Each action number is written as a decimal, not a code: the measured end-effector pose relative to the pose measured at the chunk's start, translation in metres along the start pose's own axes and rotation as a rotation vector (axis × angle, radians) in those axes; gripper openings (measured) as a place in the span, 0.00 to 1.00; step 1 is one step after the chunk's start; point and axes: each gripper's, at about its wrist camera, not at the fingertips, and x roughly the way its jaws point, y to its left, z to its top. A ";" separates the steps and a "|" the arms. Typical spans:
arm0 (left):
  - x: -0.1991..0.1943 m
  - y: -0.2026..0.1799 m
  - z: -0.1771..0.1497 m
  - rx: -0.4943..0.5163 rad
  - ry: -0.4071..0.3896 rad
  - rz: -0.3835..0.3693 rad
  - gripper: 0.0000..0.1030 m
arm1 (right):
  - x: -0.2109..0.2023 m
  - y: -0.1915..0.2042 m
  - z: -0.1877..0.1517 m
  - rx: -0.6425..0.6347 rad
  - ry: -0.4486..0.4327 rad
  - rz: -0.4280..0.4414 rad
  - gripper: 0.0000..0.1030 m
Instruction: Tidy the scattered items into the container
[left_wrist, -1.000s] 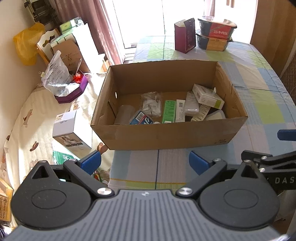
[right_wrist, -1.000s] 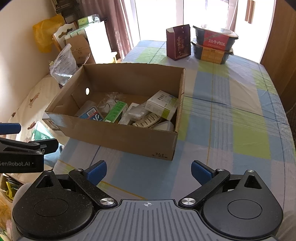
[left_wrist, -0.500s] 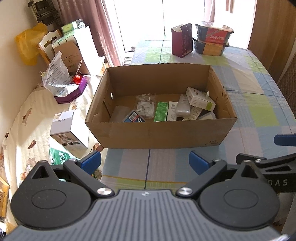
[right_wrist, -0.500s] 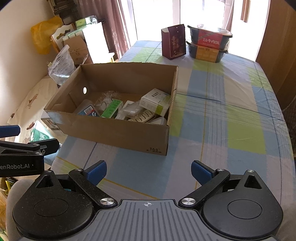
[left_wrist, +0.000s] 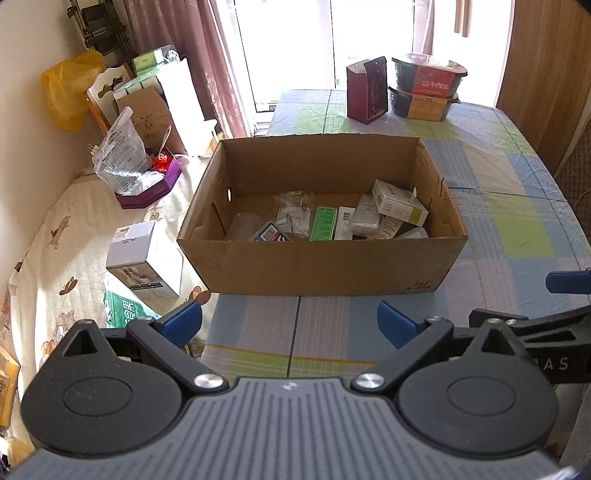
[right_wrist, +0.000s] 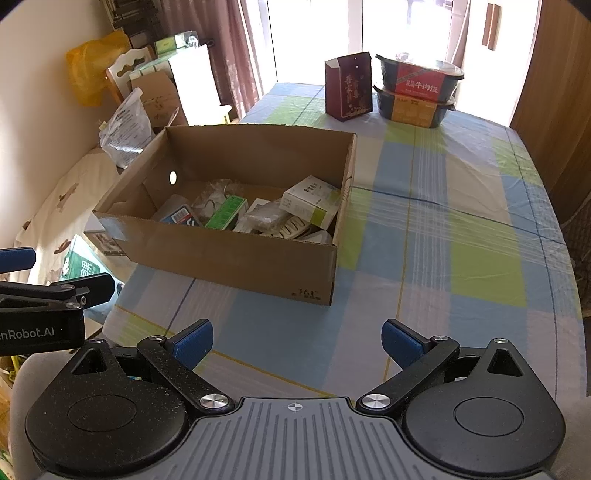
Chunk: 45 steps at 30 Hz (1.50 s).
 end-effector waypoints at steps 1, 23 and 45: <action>-0.001 0.000 0.000 -0.002 0.000 -0.002 0.97 | -0.001 0.000 -0.001 -0.001 -0.001 0.000 0.99; -0.008 -0.012 -0.008 0.037 -0.022 0.008 0.97 | -0.005 -0.005 -0.005 0.004 -0.001 -0.005 0.99; 0.000 -0.012 -0.017 0.026 0.012 0.018 0.97 | -0.001 -0.004 -0.010 -0.009 0.013 -0.006 0.99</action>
